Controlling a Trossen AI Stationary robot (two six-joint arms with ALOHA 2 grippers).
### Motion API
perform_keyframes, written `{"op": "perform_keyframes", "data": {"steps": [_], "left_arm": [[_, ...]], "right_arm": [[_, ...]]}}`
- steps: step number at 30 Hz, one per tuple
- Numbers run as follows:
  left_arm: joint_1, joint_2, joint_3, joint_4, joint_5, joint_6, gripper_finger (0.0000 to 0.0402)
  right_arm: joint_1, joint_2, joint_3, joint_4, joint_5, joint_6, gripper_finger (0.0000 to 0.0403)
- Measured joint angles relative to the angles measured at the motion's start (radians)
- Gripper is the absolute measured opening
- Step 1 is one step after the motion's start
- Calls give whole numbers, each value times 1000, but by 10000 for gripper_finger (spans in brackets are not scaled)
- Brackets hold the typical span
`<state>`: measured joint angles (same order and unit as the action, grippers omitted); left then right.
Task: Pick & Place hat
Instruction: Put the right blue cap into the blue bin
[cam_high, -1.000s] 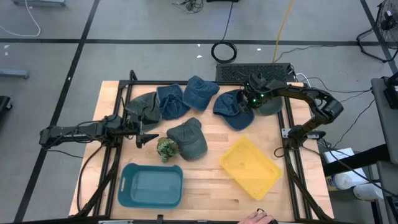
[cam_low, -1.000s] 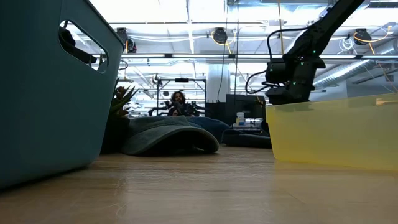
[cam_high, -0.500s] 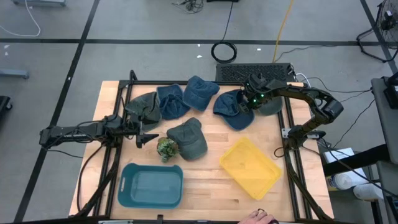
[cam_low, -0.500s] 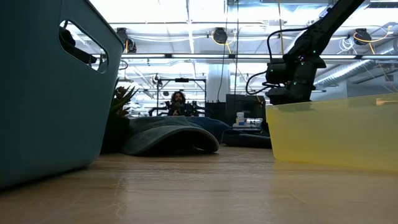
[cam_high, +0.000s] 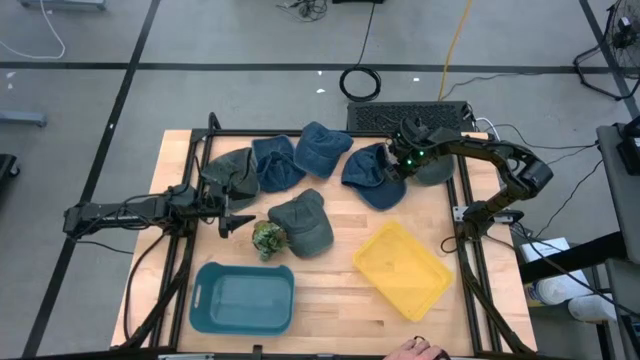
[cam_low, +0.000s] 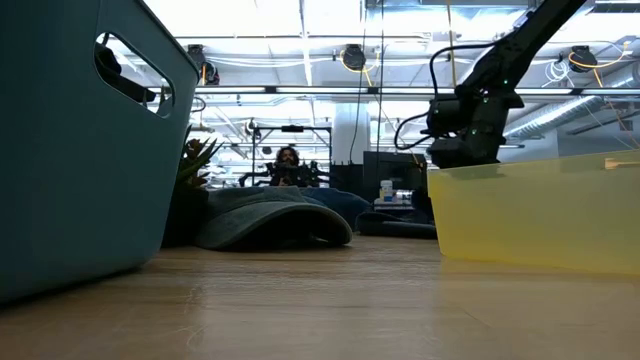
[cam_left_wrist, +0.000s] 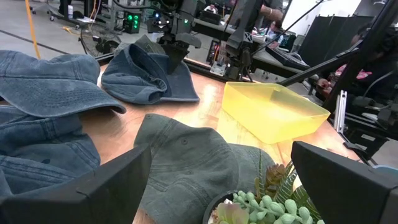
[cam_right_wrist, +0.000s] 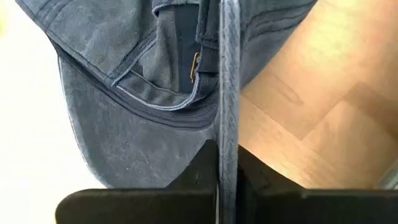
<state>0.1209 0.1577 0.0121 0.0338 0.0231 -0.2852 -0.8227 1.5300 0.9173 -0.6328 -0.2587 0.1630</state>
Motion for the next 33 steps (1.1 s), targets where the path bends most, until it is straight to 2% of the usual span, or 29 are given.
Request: {"op": "perform_keyframes", "data": {"steps": [17, 27, 33], "left_arm": [[0, 0, 0, 0, 0, 0, 397], [0, 0, 0, 0, 0, 0, 397], [0, 0, 0, 0, 0, 0, 397]], "right_arm": [[-10, -154, -1, 20, 37, -57, 1], [-9, -291, -1, 23, 56, -57, 0], [3, -384, -1, 28, 170, -85, 0]]}}
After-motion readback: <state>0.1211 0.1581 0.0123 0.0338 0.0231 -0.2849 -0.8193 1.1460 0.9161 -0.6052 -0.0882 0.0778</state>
